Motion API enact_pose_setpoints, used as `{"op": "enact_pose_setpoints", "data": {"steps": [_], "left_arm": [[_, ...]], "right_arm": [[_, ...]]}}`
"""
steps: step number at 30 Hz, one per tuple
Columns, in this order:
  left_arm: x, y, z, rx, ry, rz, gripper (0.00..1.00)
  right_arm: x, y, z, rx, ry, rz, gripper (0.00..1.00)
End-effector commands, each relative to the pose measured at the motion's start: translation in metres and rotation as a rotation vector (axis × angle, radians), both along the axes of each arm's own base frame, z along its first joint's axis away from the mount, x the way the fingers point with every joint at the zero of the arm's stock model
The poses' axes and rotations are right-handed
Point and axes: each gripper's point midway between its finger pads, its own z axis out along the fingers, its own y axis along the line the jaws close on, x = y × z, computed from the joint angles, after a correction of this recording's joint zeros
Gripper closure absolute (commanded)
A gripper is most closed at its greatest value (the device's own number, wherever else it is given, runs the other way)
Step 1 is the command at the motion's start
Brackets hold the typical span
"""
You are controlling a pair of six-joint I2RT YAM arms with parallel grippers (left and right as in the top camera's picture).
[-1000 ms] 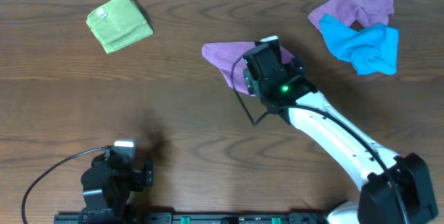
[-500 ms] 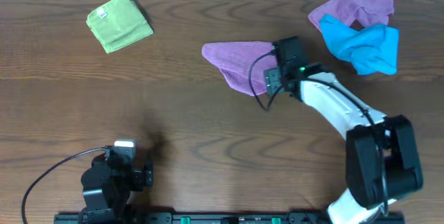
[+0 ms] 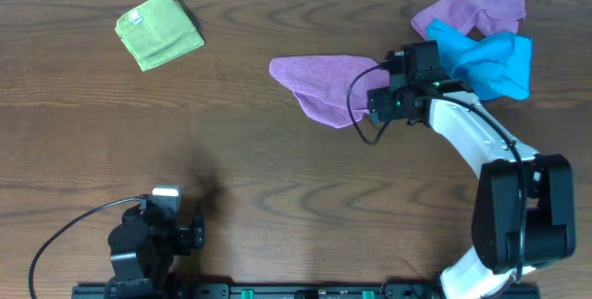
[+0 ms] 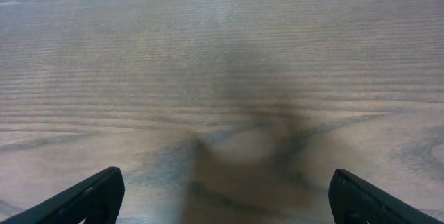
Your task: Fold the cloth
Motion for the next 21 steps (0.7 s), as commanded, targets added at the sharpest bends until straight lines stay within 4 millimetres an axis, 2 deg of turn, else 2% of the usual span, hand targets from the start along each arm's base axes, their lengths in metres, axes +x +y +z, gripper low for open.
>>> {"op": "enact_pose_setpoints", "data": {"steps": [1, 8, 15, 21], "left_arm": [[-0.007, 0.000, -0.022, 0.010, 0.069, -0.005, 0.05], [-0.007, 0.000, -0.022, 0.010, 0.069, -0.005, 0.05], [-0.007, 0.000, -0.022, 0.010, 0.069, -0.005, 0.05], [-0.008, 0.000, -0.022, 0.010, 0.069, -0.005, 0.05]], "right_arm": [[-0.008, 0.016, -0.003, 0.063, 0.018, 0.131, 0.20], [-0.012, 0.015, -0.009, 0.046, 0.026, 0.212, 0.22], [-0.020, 0.014, -0.038, 0.065, 0.104, 0.218, 0.24], [-0.013, 0.014, -0.039, 0.061, 0.080, 0.217, 0.28]]}}
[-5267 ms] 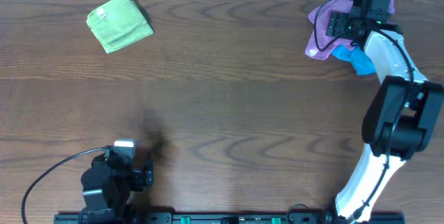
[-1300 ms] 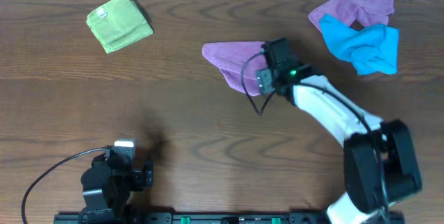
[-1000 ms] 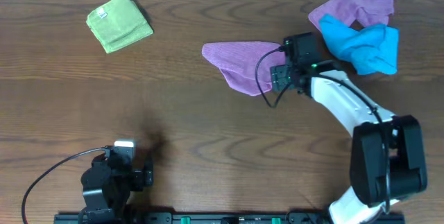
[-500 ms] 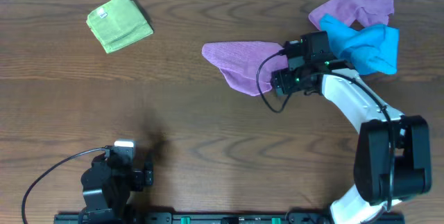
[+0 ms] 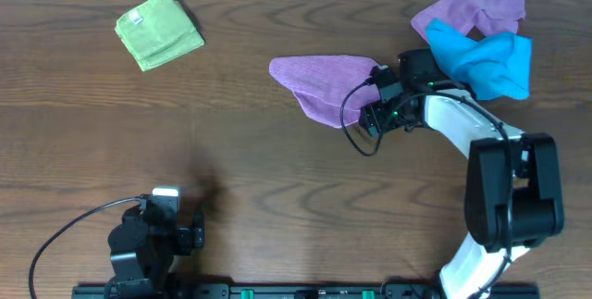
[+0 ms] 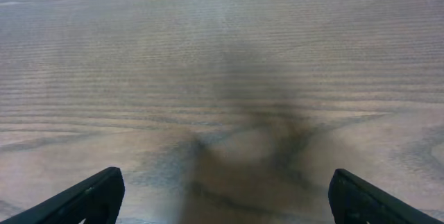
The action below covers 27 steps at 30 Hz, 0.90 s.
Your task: Fold the cloth
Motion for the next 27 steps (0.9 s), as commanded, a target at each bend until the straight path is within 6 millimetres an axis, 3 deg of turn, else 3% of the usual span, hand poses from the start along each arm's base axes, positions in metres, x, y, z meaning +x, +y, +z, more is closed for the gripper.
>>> {"op": "enact_pose_setpoints", "data": {"steps": [1, 6, 10, 15, 18, 27], "left_arm": [[-0.007, 0.000, -0.022, 0.010, 0.069, -0.005, 0.05], [-0.007, 0.000, -0.022, 0.010, 0.069, -0.005, 0.05], [-0.007, 0.000, -0.022, 0.010, 0.069, -0.005, 0.05], [-0.007, 0.000, -0.022, 0.010, 0.069, -0.005, 0.05], [-0.007, 0.000, -0.022, 0.010, 0.069, -0.005, 0.05], [-0.007, 0.000, -0.022, 0.010, 0.069, -0.005, 0.05]], "right_arm": [[0.002, 0.000, 0.000, 0.013, -0.011, 0.011, 0.28], [0.001, -0.001, -0.001, 0.007, -0.004, 0.009, 0.30], [-0.003, -0.013, -0.001, -0.069, 0.016, -0.009, 0.30], [0.003, -0.030, 0.020, -0.197, -0.041, -0.032, 0.28], [0.009, -0.030, 0.036, -0.220, -0.106, 0.012, 0.26], [0.020, -0.022, 0.044, -0.201, -0.173, 0.077, 0.25]]}}
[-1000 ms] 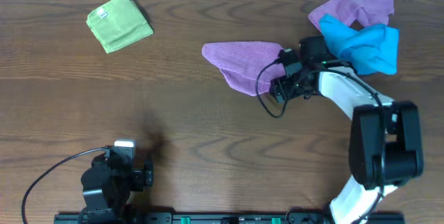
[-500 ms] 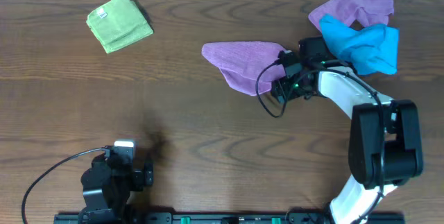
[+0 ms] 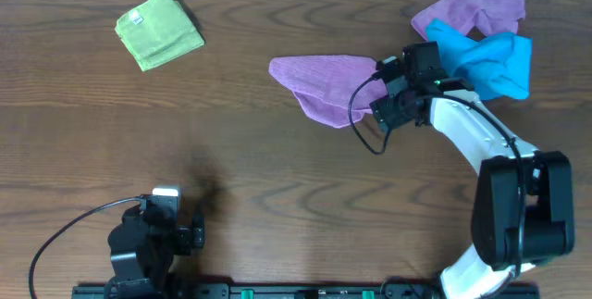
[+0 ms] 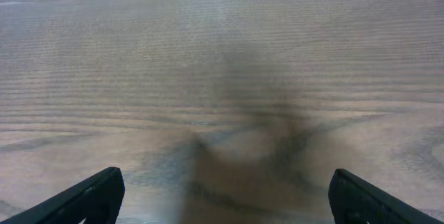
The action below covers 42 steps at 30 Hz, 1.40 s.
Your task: Fold the cloth
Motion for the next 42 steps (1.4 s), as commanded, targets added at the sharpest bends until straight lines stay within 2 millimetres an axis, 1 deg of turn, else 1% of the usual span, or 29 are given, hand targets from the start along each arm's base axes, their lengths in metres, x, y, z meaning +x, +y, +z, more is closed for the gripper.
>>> {"op": "enact_pose_setpoints", "data": {"steps": [1, 5, 10, 16, 19, 25, 27, 30, 33, 36, 39, 42], "left_arm": [[-0.007, 0.000, -0.022, 0.010, 0.069, -0.005, 0.05], [-0.007, 0.000, -0.022, 0.010, 0.069, -0.005, 0.05], [-0.007, 0.000, -0.022, 0.010, 0.069, -0.005, 0.05], [-0.007, 0.000, -0.022, 0.010, 0.069, -0.005, 0.05], [-0.007, 0.000, -0.022, 0.010, 0.069, -0.005, 0.05], [-0.007, 0.000, -0.022, 0.010, 0.069, -0.005, 0.05], [-0.007, 0.000, -0.022, 0.010, 0.069, -0.005, 0.05], [-0.007, 0.000, -0.022, 0.010, 0.069, -0.005, 0.05], [-0.007, 0.000, -0.022, 0.010, 0.069, -0.005, 0.05], [-0.007, 0.000, -0.022, 0.010, 0.069, -0.005, 0.05], [-0.007, 0.000, -0.022, 0.010, 0.069, -0.005, 0.05], [-0.007, 0.000, -0.022, 0.010, 0.069, -0.005, 0.05]], "right_arm": [[0.011, 0.008, 0.013, 0.009, -0.058, 0.055, 0.25], [0.017, 0.013, 0.017, 0.038, -0.085, 0.066, 0.25], [0.015, 0.022, 0.013, 0.085, -0.068, 0.086, 0.24], [0.009, 0.027, 0.008, 0.112, -0.038, 0.098, 0.23], [0.008, 0.028, 0.002, 0.117, -0.024, 0.101, 0.23], [0.006, 0.030, -0.021, 0.128, 0.022, 0.104, 0.26], [0.006, 0.030, -0.026, 0.129, 0.031, 0.104, 0.29], [0.008, 0.031, -0.027, 0.131, 0.027, 0.105, 0.35], [0.009, 0.033, -0.026, 0.140, 0.021, 0.109, 0.48], [0.008, 0.035, -0.025, 0.151, 0.024, 0.113, 0.50], [0.007, 0.035, -0.026, 0.156, 0.031, 0.107, 0.57], [0.005, 0.036, -0.026, 0.162, 0.040, 0.109, 0.67]]}}
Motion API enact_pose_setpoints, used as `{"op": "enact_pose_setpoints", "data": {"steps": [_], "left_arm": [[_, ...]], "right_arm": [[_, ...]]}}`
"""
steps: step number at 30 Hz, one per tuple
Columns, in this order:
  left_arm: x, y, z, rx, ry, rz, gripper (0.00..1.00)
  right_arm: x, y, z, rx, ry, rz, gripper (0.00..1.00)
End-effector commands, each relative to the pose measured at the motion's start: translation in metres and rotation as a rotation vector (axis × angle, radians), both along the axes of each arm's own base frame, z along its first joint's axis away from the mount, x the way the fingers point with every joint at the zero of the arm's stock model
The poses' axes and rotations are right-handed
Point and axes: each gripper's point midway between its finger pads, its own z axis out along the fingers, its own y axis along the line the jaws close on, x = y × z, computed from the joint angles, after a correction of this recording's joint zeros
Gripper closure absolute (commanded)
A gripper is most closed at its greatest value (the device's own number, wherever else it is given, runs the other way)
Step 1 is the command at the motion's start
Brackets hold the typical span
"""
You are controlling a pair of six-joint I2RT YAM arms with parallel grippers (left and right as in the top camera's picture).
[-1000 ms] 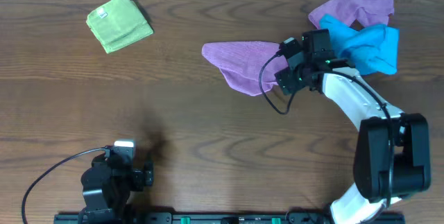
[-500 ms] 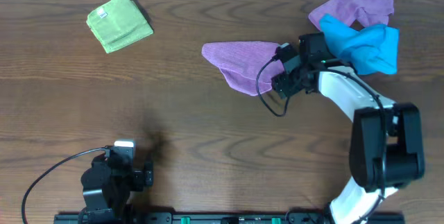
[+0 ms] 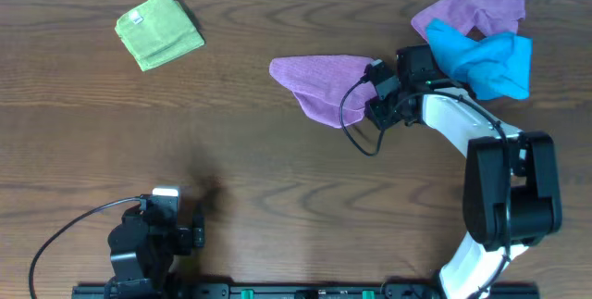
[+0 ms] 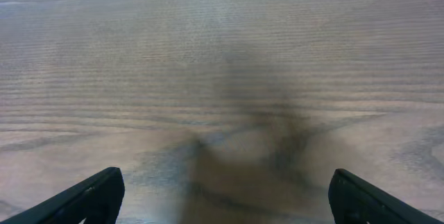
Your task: Fold the cloth
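A purple cloth lies crumpled in a flat, pointed shape at the table's middle back. My right gripper is low at its right edge, touching or nearly touching the fabric. The wrist's dark body hides its fingers from above, so their state is unclear. The left arm rests at the near left edge. In its wrist view my left gripper is open over bare wood, with only the dark fingertips showing at the bottom corners.
A folded green cloth sits at the far left. A blue cloth lies bunched over a second purple cloth at the far right, just behind the right arm. The table is dark wood.
My right gripper has shifted slightly left and back, closer onto the purple cloth's right edge. The cloth keeps the same shape. The left arm has not moved.
Across all moments my right gripper stayed at the purple cloth's right edge, standing a little right of it, then closer, then right again, and now closer once more. The cloth's outline has not changed. The left gripper stayed open over bare wood.
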Motion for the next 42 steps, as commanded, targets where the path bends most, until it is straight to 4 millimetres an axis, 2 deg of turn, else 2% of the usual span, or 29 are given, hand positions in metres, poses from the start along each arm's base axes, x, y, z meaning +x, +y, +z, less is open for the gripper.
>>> {"op": "enact_pose_setpoints", "data": {"steps": [1, 6, 10, 12, 16, 21, 23, 26, 29, 34, 39, 42], "left_arm": [[-0.007, 0.000, -0.022, 0.010, 0.069, -0.005, 0.05], [-0.007, 0.000, -0.022, 0.010, 0.069, -0.005, 0.05], [-0.007, 0.000, -0.021, 0.011, 0.063, -0.005, 0.05], [-0.006, 0.000, -0.020, 0.011, 0.061, -0.005, 0.05], [0.000, -0.005, -0.012, -0.007, 0.017, -0.032, 0.05], [0.004, -0.041, 0.003, -0.133, -0.048, -0.205, 0.05], [0.005, -0.055, 0.013, -0.198, -0.083, -0.262, 0.05], [0.010, -0.061, 0.026, -0.326, -0.108, -0.227, 0.05], [0.015, -0.061, 0.034, -0.412, -0.121, -0.172, 0.05], [0.020, -0.063, 0.049, -0.499, -0.160, -0.147, 0.05], [0.017, -0.074, 0.055, -0.614, -0.139, -0.161, 0.05], [0.014, -0.081, 0.057, -0.648, -0.125, -0.194, 0.05]], "right_arm": [[0.001, 0.007, 0.002, 0.026, 0.004, 0.014, 0.70], [-0.004, 0.008, 0.003, 0.034, 0.024, 0.010, 0.99], [-0.012, 0.007, 0.010, 0.042, 0.063, -0.022, 0.99], [-0.018, 0.010, 0.021, 0.054, 0.073, -0.023, 0.99], [-0.026, 0.021, 0.057, 0.080, 0.040, -0.006, 0.99], [-0.031, 0.041, 0.123, 0.115, -0.118, 0.019, 0.99], [-0.032, 0.045, 0.156, 0.120, -0.209, -0.005, 0.99], [-0.034, 0.045, 0.195, 0.104, -0.334, -0.040, 0.99], [-0.028, 0.039, 0.216, 0.073, -0.431, -0.071, 0.99], [0.000, 0.030, 0.214, 0.018, -0.503, -0.127, 0.99], [0.033, 0.036, 0.190, 0.008, -0.528, -0.145, 0.99], [0.039, 0.042, 0.181, 0.016, -0.513, -0.150, 0.99]]}}
